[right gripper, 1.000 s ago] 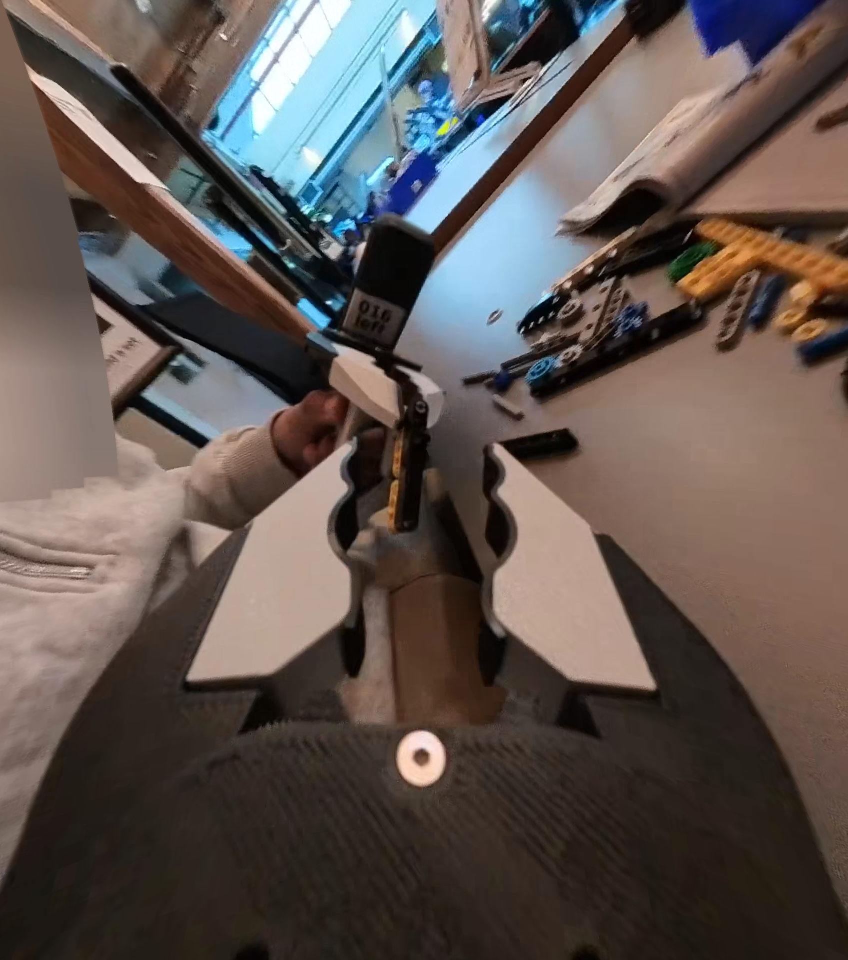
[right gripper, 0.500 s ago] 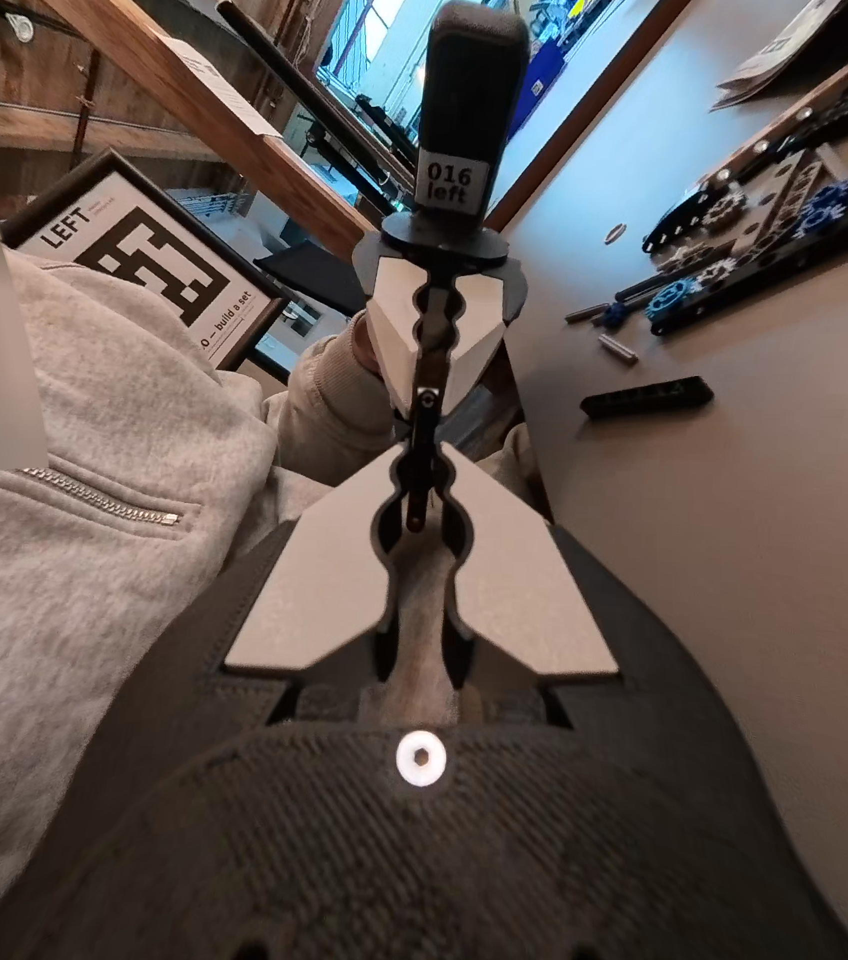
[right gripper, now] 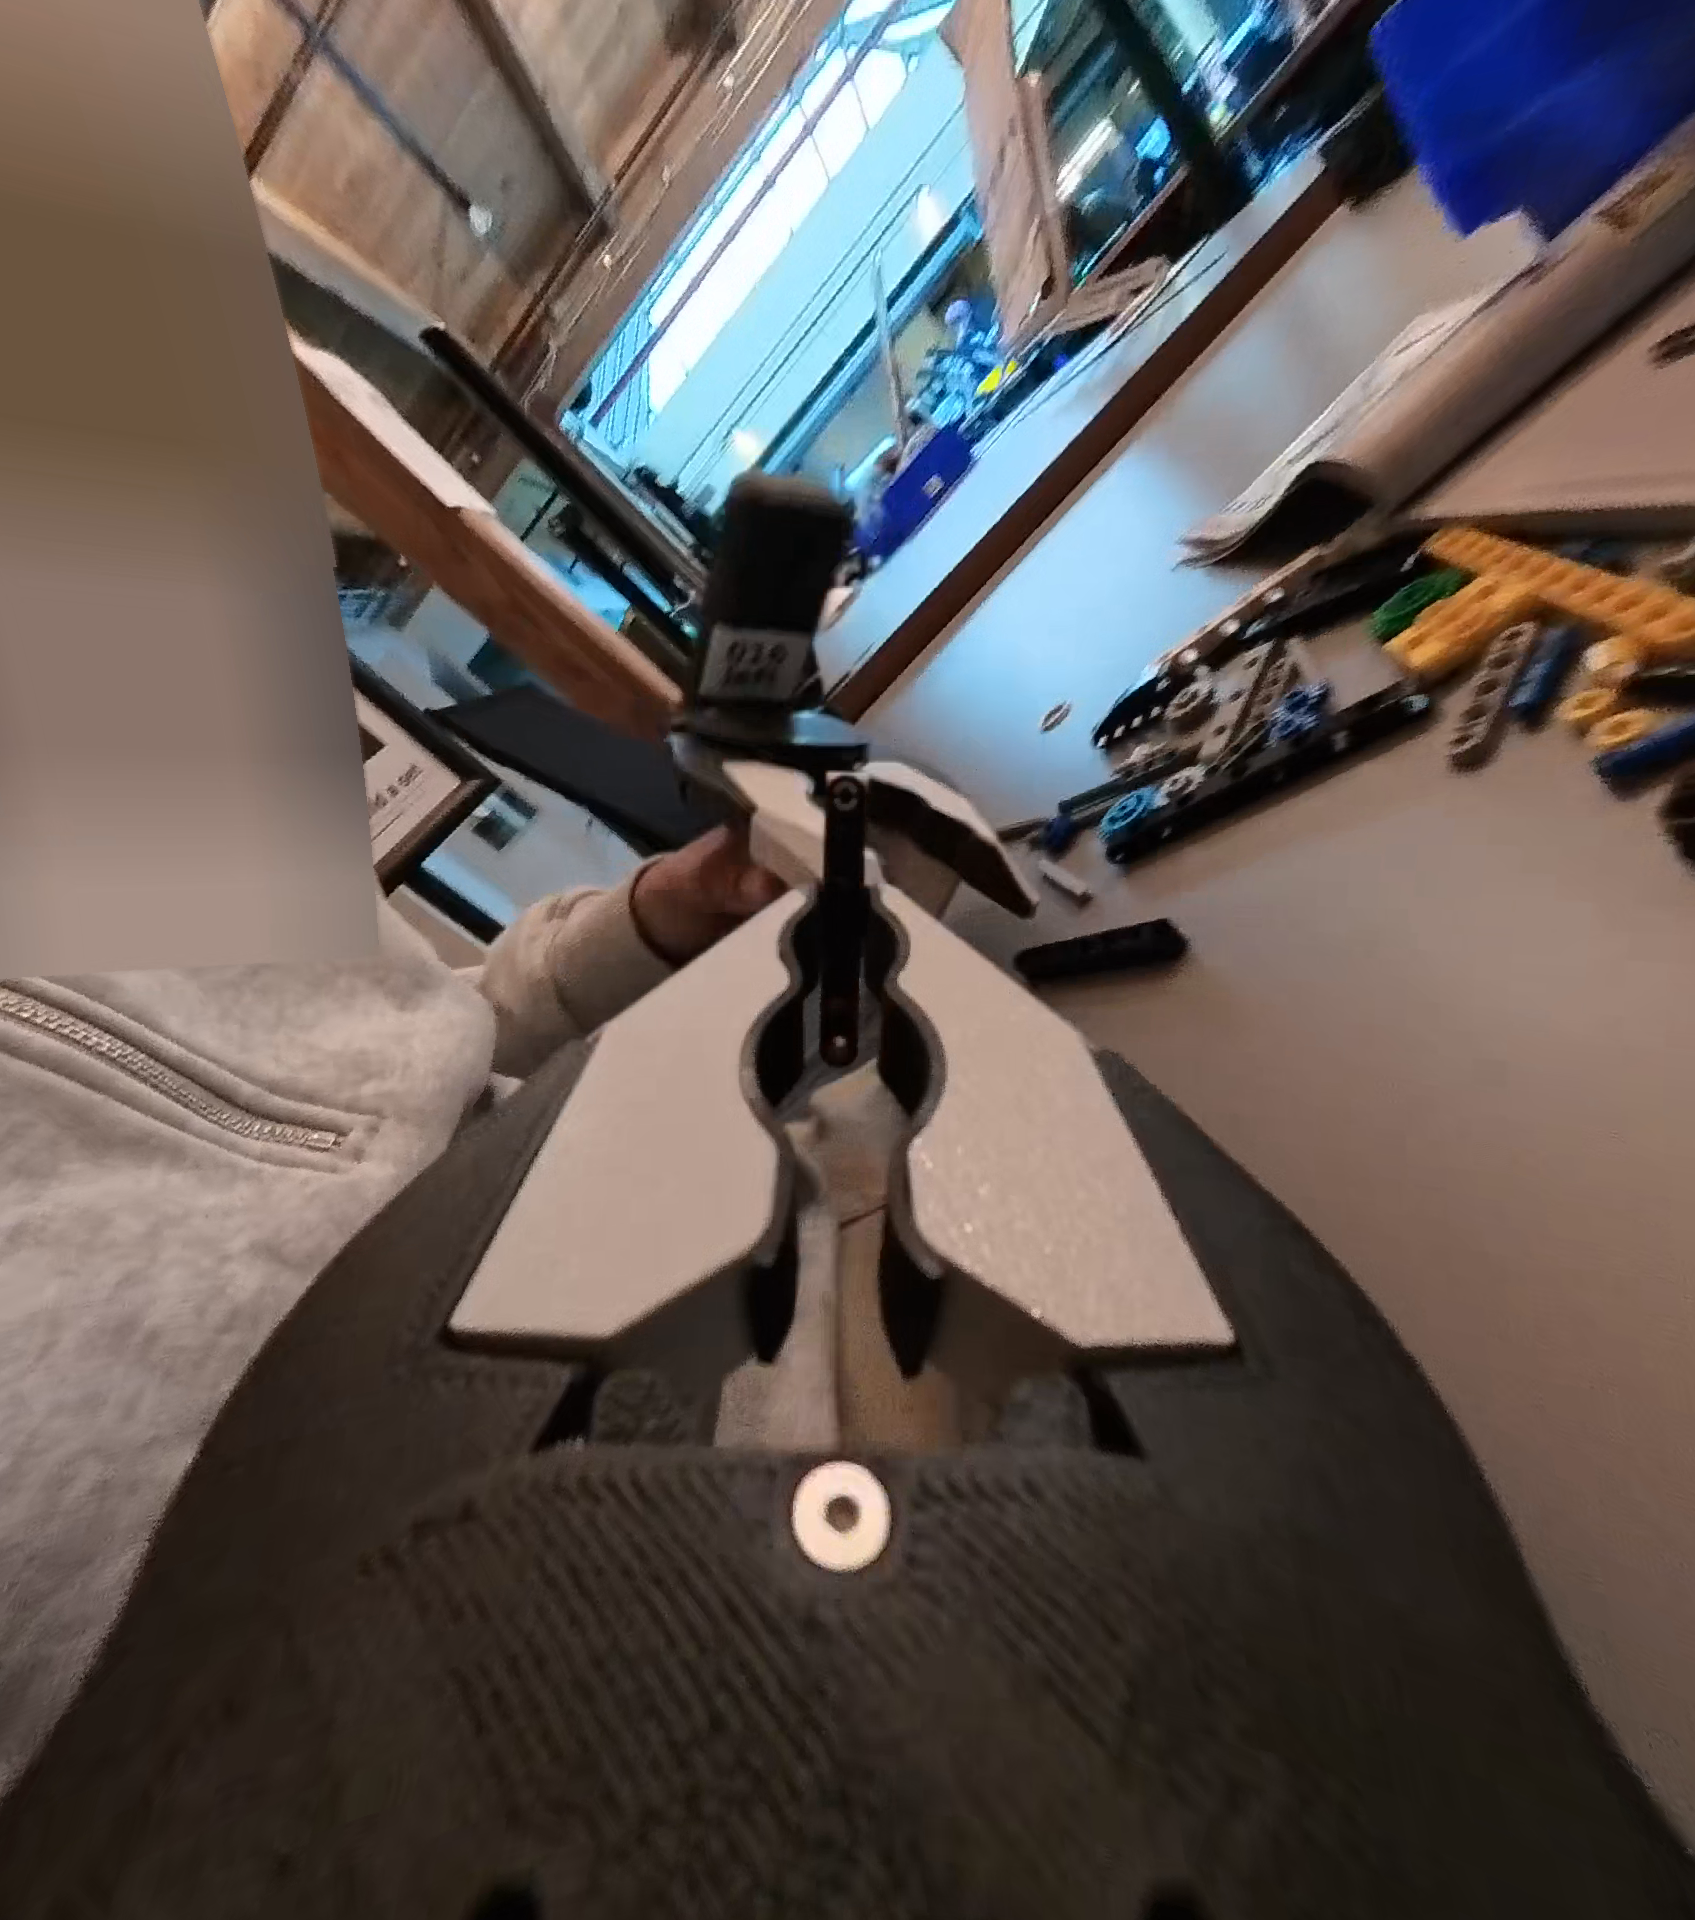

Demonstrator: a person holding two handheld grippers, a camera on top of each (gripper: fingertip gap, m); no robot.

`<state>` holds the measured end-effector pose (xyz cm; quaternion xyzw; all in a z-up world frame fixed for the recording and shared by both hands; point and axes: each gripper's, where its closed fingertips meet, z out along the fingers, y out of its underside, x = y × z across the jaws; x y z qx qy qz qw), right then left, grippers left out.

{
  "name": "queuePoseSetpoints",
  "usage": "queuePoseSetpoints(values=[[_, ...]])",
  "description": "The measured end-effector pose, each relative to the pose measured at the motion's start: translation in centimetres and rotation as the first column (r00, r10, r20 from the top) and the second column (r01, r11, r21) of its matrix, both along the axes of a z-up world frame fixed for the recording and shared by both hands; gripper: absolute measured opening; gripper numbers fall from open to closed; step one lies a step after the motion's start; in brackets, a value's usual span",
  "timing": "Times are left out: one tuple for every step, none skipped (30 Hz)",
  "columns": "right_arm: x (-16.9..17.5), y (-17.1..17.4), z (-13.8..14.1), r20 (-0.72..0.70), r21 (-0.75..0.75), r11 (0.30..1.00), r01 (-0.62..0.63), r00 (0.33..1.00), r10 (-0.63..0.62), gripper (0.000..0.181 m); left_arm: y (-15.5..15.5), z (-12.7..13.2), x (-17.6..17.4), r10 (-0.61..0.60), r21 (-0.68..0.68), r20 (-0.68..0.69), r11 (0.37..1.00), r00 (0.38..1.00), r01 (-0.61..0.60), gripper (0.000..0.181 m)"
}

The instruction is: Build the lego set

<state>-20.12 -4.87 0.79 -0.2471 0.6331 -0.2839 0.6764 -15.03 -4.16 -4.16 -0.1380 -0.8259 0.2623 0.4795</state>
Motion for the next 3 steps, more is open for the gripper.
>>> queuePoseSetpoints(values=[[-0.2,-0.2,0.0,-0.002,-0.008,1.0,0.012,1.0,-0.012,0.004,-0.2,-0.8,0.6,0.035,-0.042,0.088,0.999,0.995,-0.032,0.037],[-0.3,-0.3,0.1,-0.004,-0.015,1.0,0.018,1.0,-0.018,0.004,-0.4,-1.5,1.1,0.073,-0.08,0.165,0.995,0.983,-0.061,0.036],[-0.3,-0.3,0.0,-0.007,-0.02,1.0,0.02,1.0,-0.02,0.004,-0.6,-2.0,1.5,0.114,-0.113,0.227,0.989,0.967,-0.09,0.036]])
